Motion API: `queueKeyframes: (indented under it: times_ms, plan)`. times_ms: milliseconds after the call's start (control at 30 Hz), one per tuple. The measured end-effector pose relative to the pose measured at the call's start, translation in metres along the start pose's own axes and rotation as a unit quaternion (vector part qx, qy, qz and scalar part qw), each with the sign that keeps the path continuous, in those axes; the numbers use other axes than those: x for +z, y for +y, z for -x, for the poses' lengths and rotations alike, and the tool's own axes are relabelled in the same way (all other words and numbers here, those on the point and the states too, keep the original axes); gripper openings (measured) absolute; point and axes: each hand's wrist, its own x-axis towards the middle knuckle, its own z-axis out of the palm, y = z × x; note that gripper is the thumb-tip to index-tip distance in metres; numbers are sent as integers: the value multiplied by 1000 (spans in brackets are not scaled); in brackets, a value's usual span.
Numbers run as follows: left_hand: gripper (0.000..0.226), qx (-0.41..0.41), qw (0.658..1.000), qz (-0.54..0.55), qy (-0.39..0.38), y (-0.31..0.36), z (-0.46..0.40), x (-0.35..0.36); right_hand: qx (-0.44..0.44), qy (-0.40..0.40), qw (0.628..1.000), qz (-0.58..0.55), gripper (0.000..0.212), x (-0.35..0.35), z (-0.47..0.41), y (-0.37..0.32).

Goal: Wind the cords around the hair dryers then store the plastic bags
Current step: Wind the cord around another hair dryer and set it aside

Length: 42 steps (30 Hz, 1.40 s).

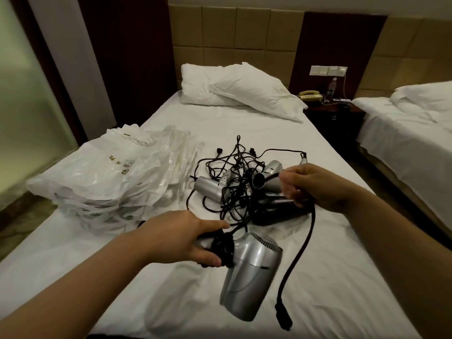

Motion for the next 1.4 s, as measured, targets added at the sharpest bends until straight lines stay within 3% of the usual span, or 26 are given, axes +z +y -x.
queueKeyframes:
  times_ms: [100, 167, 267, 333, 500, 600, 667, 733, 800, 867, 967, 1033, 1100, 1167, 1200, 1333, 1400]
  plan:
    - [70, 29, 994, 103, 22, 6, 5, -9, 47, 57, 997, -36, 45, -2, -19, 26]
    - [65, 36, 972, 225, 56, 5, 7, -18, 91, 82, 991, -46, 39, 2, -26, 48]
    - [55, 22, 890, 433, 143, -10, 11, -27, 153, 135, 972, -120, 36, 6, -26, 85]
    - [48, 7, 854, 488, 182, -18, 12, -31, 178, 153, 961, -147, 26, 13, -20, 97]
    - [38, -24, 763, 601, 236, -22, 2, -28, 277, 89, 947, -134, 42, 29, -6, 122]
    - [46, -20, 689, 674, 266, -15, -9, -28, 310, 10, 939, -149, 45, 28, 6, 129]
    - [53, -51, 660, 698, 272, -8, -15, -32, 323, -20, 940, -107, 42, 29, 7, 120]
    - [57, -54, 659, 704, 257, -1, -21, -37, 306, -41, 949, 66, 33, 34, -2, 105]
    - [57, -40, 677, 695, 241, 3, -25, -42, 214, 34, 952, 214, 28, 40, -15, 87]
    - [59, -26, 693, 683, 232, 9, -28, -46, 96, 165, 975, 116, 30, 48, -26, 65]
    - [59, -6, 700, 682, 212, 19, -32, -49, -37, 277, 956, -83, 34, 59, -28, 19]
    - [64, -8, 711, 671, 211, 21, -33, -51, -77, 261, 959, -80, 36, 64, -29, -1]
    - [69, -8, 715, 666, 214, 22, -33, -53, -102, 174, 979, 8, 28, 75, -29, -15]
    - [68, -18, 723, 655, 220, 22, -33, -54, -105, 76, 992, -10, 9, 88, -29, -17]
    - [65, -30, 728, 648, 222, 22, -32, -54, -113, 54, 992, -29, 12, 95, -31, -14]
    - [64, -37, 707, 679, 193, 19, -29, -55, -158, 160, 974, 12, 21, 110, -36, -7]
    - [65, -28, 704, 685, 184, 19, -26, -57, -171, 114, 970, -131, 13, 116, -31, -13]
